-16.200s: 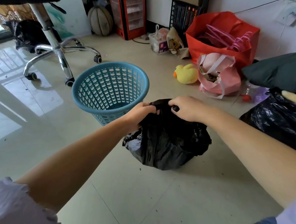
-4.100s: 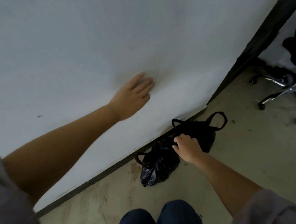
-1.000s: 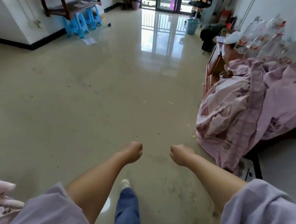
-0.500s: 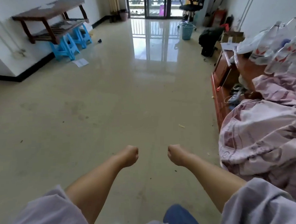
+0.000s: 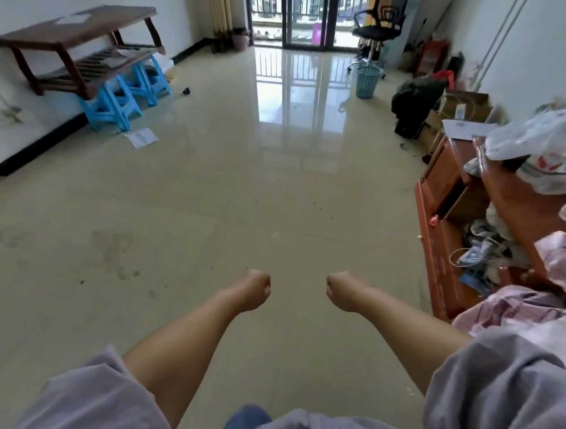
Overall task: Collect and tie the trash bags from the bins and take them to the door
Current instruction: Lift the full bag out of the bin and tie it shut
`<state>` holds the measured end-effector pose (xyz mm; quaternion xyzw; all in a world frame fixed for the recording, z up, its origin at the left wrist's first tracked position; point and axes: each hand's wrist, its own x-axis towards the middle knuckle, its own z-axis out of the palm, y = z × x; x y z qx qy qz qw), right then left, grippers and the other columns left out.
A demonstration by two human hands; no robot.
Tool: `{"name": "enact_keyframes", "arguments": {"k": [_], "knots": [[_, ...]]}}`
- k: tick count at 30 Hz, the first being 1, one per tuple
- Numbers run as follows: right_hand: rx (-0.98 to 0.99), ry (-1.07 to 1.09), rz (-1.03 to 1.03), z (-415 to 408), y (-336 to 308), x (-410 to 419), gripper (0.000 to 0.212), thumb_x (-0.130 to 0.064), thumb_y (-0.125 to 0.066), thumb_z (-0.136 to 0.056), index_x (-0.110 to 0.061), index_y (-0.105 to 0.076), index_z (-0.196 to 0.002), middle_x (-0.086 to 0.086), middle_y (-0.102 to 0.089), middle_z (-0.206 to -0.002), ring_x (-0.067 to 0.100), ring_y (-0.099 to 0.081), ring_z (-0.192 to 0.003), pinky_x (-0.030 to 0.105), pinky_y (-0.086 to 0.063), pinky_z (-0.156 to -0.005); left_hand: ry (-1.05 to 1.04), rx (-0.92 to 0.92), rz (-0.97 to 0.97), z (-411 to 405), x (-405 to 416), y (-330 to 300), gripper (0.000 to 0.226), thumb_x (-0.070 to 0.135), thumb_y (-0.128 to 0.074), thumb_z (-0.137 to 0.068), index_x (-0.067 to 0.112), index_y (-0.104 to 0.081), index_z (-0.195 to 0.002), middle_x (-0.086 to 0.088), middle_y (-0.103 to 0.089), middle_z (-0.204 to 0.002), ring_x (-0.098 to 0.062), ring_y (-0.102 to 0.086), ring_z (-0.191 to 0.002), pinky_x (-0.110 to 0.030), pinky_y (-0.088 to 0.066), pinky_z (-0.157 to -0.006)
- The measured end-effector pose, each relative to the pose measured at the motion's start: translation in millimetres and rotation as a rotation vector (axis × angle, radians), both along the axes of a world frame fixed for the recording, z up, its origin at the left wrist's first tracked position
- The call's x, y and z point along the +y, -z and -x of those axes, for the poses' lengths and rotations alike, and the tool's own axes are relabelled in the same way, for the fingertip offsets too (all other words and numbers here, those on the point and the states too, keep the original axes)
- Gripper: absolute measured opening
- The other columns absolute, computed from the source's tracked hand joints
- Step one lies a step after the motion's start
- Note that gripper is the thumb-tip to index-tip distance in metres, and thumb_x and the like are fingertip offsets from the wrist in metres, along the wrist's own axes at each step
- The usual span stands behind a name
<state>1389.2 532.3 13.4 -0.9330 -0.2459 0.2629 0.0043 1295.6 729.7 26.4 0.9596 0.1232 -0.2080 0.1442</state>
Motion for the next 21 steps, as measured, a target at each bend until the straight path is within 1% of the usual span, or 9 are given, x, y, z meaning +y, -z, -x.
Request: {"name": "enact_keyframes", "arguments": {"k": [1,3,6,7,8,11,13,16,21], "knots": [[-0.002,-0.016,0.036,-14,1,6,0.024,-0.023,-0.040,-0.094,-0.021,-0.042,-0.070,-0.002,-0.036,-0.066,0.024,-0.048,-0.082,0.033,-0.044,-0.077,-0.022,-0.010,0.008,-14,5,2,0.031,0.021,-0.038,-0.096,0.012,-0.062,-0.113,-0.010,-0.061,-0.121,-0.030,-0.059,-0.107,-0.028,-0.041,-0.076],[0.009,0.004,0.044,-59,5,22,0.029,-0.023,-0.038,-0.095,-0.020,-0.037,-0.067,0.000,-0.040,-0.070,0.023,-0.047,-0.084,0.034,-0.044,-0.079,-0.039,0.003,0.055,-55,23,6,0.030,0.020,-0.039,-0.094,0.011,-0.063,-0.111,-0.012,-0.061,-0.121,-0.031,-0.059,-0.106,-0.031,-0.046,-0.083],[0.028,-0.030,0.090,-124,13,54,0.028,-0.023,-0.032,-0.099,-0.018,-0.042,-0.074,0.011,-0.052,-0.097,0.027,-0.057,-0.099,0.031,-0.043,-0.082,-0.048,0.040,0.070,-122,52,16,0.030,0.019,-0.039,-0.093,0.010,-0.063,-0.110,-0.013,-0.061,-0.121,-0.032,-0.059,-0.106,-0.033,-0.047,-0.086],[0.034,-0.017,0.098,-147,18,65,0.028,-0.023,-0.032,-0.099,-0.018,-0.044,-0.074,0.011,-0.053,-0.098,0.029,-0.059,-0.104,0.030,-0.042,-0.080,-0.043,0.038,0.067,-144,64,18,0.030,0.019,-0.039,-0.093,0.009,-0.063,-0.110,-0.014,-0.061,-0.121,-0.032,-0.059,-0.106,-0.032,-0.047,-0.085],[0.025,-0.029,0.105,-171,21,78,0.030,-0.023,-0.034,-0.098,-0.018,-0.041,-0.070,0.009,-0.051,-0.092,0.030,-0.060,-0.103,0.029,-0.040,-0.078,-0.039,0.030,0.064,-168,76,20,0.030,0.018,-0.039,-0.093,0.008,-0.063,-0.109,-0.014,-0.062,-0.120,-0.032,-0.060,-0.106,-0.031,-0.047,-0.084],[0.039,0.004,0.062,-247,16,121,0.034,-0.022,-0.039,-0.094,-0.021,-0.030,-0.061,0.000,-0.039,-0.068,0.023,-0.051,-0.085,0.029,-0.040,-0.077,-0.043,-0.010,0.079,-244,117,20,0.030,0.018,-0.039,-0.094,0.009,-0.064,-0.108,-0.015,-0.062,-0.119,-0.032,-0.060,-0.104,-0.029,-0.046,-0.081],[0.055,0.043,0.047,-290,13,146,0.034,-0.022,-0.040,-0.094,-0.022,-0.031,-0.061,-0.001,-0.036,-0.066,0.023,-0.047,-0.082,0.030,-0.042,-0.078,-0.031,0.015,0.069,-292,146,18,0.030,0.019,-0.039,-0.094,0.009,-0.063,-0.109,-0.014,-0.061,-0.119,-0.032,-0.059,-0.105,-0.029,-0.045,-0.080],[0.047,0.068,-0.002,-358,8,180,0.036,-0.022,-0.039,-0.095,-0.022,-0.030,-0.060,0.001,-0.040,-0.067,0.023,-0.048,-0.080,0.033,-0.046,-0.081,-0.017,0.021,0.055,-369,186,14,0.029,0.018,-0.040,-0.094,0.008,-0.064,-0.108,-0.014,-0.062,-0.119,-0.031,-0.059,-0.106,-0.032,-0.047,-0.086],[0.045,0.150,-0.023,-473,21,212,0.034,-0.022,-0.035,-0.095,-0.018,-0.030,-0.062,0.010,-0.053,-0.091,0.025,-0.055,-0.085,0.032,-0.046,-0.078,0.059,0.017,0.040,-491,216,11,0.030,0.017,-0.040,-0.094,0.009,-0.065,-0.109,-0.012,-0.064,-0.118,-0.029,-0.060,-0.106,-0.029,-0.046,-0.084]]}}
